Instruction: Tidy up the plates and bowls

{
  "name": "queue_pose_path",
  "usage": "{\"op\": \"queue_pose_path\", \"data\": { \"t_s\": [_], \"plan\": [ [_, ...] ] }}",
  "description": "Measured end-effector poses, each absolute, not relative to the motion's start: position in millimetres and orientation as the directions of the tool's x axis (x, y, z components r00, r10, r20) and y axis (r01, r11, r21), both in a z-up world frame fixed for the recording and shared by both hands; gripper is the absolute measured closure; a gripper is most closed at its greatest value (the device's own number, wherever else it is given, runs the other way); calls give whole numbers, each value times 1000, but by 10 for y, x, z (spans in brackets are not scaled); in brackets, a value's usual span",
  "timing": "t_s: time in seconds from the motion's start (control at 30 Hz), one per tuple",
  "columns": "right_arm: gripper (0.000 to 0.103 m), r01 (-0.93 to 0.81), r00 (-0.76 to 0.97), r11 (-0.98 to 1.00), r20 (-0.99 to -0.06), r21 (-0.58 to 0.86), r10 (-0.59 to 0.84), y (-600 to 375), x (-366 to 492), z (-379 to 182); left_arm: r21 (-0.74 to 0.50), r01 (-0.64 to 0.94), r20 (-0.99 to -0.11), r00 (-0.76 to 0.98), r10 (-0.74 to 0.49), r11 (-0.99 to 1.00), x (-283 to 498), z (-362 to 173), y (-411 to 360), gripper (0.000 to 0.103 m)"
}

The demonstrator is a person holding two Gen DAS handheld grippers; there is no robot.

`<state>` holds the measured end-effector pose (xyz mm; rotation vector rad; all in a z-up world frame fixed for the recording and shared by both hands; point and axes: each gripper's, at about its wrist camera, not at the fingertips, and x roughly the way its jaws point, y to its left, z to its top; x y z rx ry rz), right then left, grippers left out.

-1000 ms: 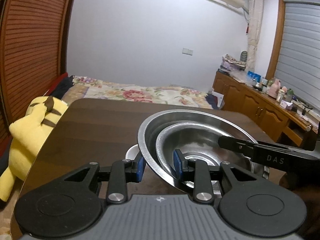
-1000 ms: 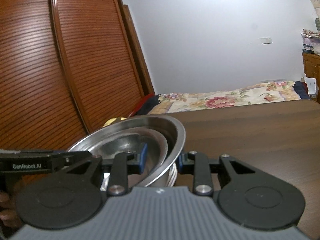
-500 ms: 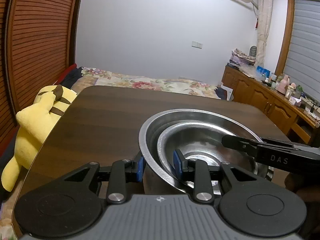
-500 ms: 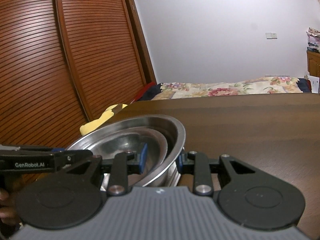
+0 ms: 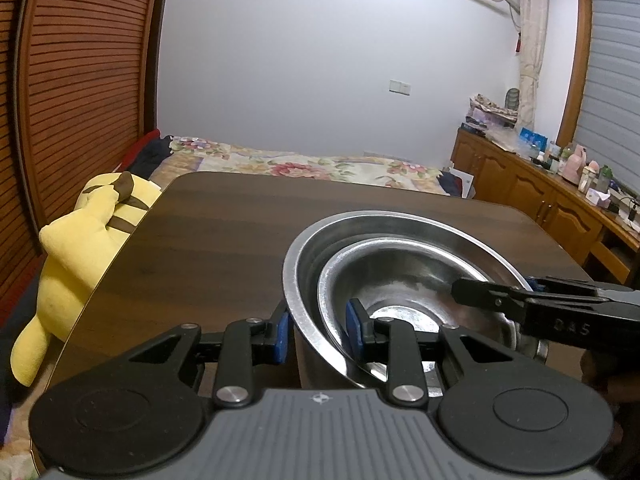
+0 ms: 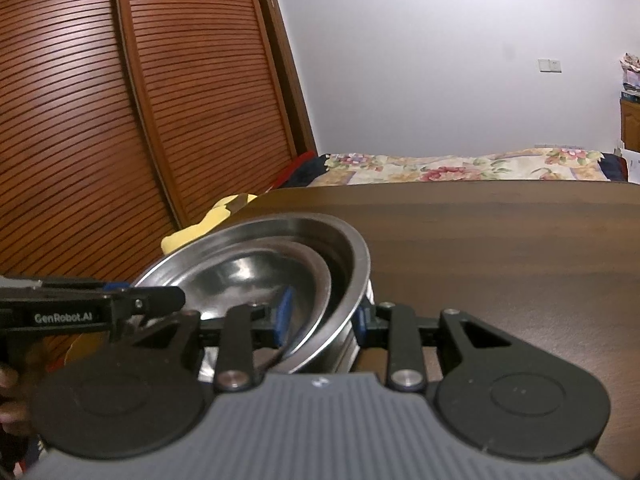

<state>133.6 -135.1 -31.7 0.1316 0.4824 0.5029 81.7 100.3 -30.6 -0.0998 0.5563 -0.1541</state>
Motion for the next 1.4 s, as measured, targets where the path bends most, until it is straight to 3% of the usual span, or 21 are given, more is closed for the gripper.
{"op": "queue_pose_path", "data": {
  "t_s": [0.03,0.1,0.2,0.4,0.53,0.7,1.03,1.4],
  "plan": [
    [55,-433,765,871,-416,233,492,-1347,1333,-310,-130,115,-517,840,-167,985,811,-301,992,71],
    [44,-429,775,876,-408,220,482,-1346,1299,-290,-115,104,-519,842,-149,988,807,-287,987,60],
    [44,-423,783,883,-408,202,469,-1363,1248,-262,-103,98,-508,851,-137,990,799,-249,998,40],
    [33,-394,809,901,-397,180,433,-1447,1118,-154,-62,80,-480,871,-100,995,730,-133,969,14],
    [15,-356,836,918,-381,174,396,-1543,1011,-65,-38,70,-466,881,-80,997,665,-63,899,1],
    [0,-305,876,944,-352,124,329,-1578,872,35,12,52,-456,889,-40,999,591,-12,776,0],
    [0,-174,919,983,-351,58,183,-1617,671,70,33,41,-456,890,-21,999,472,17,560,0],
    [0,-139,912,984,-374,108,170,-1745,525,5,36,81,-440,896,-57,996,319,-21,315,0]
  ]
}}
